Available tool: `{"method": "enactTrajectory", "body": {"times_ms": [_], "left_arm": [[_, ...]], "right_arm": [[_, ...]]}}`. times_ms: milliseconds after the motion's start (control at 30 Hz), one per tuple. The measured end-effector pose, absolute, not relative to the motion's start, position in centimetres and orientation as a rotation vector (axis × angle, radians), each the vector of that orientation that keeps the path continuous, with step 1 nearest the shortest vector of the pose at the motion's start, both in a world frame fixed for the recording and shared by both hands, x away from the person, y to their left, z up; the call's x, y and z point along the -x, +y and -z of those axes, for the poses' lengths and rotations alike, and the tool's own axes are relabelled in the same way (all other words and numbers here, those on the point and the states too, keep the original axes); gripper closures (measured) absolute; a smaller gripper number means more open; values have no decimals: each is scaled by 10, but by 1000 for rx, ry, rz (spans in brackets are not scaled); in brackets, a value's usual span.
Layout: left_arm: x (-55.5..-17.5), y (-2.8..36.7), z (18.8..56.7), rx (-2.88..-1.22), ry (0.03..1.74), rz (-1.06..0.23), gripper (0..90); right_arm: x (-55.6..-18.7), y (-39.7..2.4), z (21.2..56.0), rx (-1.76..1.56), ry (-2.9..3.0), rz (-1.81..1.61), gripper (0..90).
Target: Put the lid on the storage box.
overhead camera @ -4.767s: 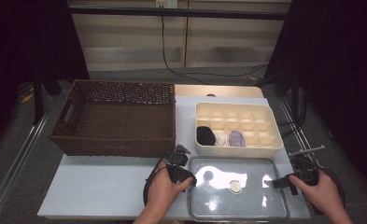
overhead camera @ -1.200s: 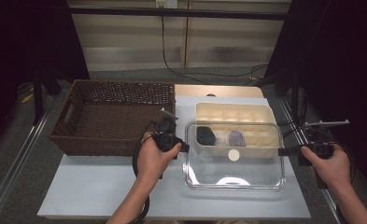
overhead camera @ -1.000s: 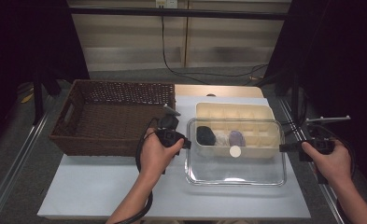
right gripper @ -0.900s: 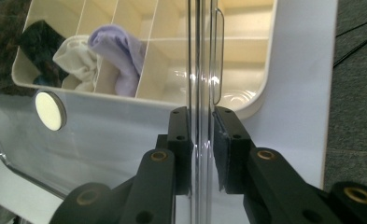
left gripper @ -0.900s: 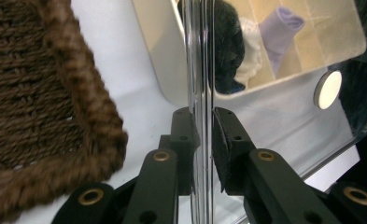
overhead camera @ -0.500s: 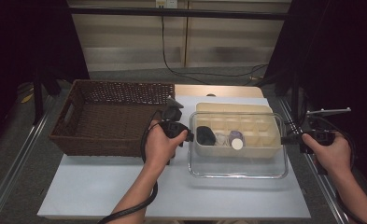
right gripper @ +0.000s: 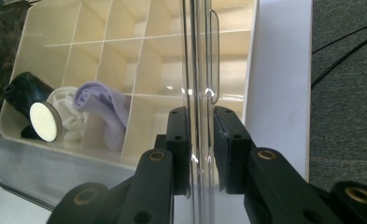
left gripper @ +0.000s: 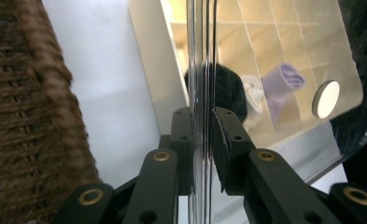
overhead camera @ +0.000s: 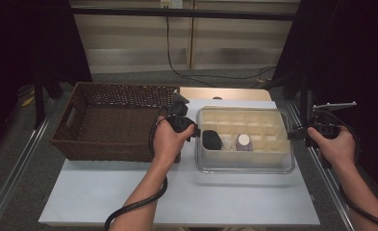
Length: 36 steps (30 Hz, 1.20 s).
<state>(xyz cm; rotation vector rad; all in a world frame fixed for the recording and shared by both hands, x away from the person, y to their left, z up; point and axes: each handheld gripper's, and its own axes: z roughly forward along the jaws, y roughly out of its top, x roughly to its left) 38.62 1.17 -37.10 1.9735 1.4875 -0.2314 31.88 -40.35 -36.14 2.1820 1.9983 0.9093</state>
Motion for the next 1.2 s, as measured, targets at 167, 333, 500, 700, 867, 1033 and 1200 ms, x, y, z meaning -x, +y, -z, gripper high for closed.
{"method": "enactTrajectory", "body": {"times_ms": [167,333,500,700,867,1033,1200], "left_arm": [[-391,9,373,-1975,1495,189,790],[-395,7,375,-1979,1492,167,780],[-394,8,379,-1994,1485,165,766],[-395,11,378,-1973,1474,148,748],[-394,11,374,-2002,1463,158,748],[-388,13,375,-2006,1439,144,744],[-375,18,370,-2025,1383,141,739]], "right_arm": [[-325,-402,373,-2189,1978,-910,760],[-327,-402,373,-2183,1961,-924,753],[-328,-395,376,-2127,1971,-894,684],[-328,-389,381,-2069,2000,-818,675],[-329,-384,383,-2030,2005,-804,674],[-329,-382,382,-2024,2018,-771,679],[-329,-382,387,-2040,2005,-761,696]]}}
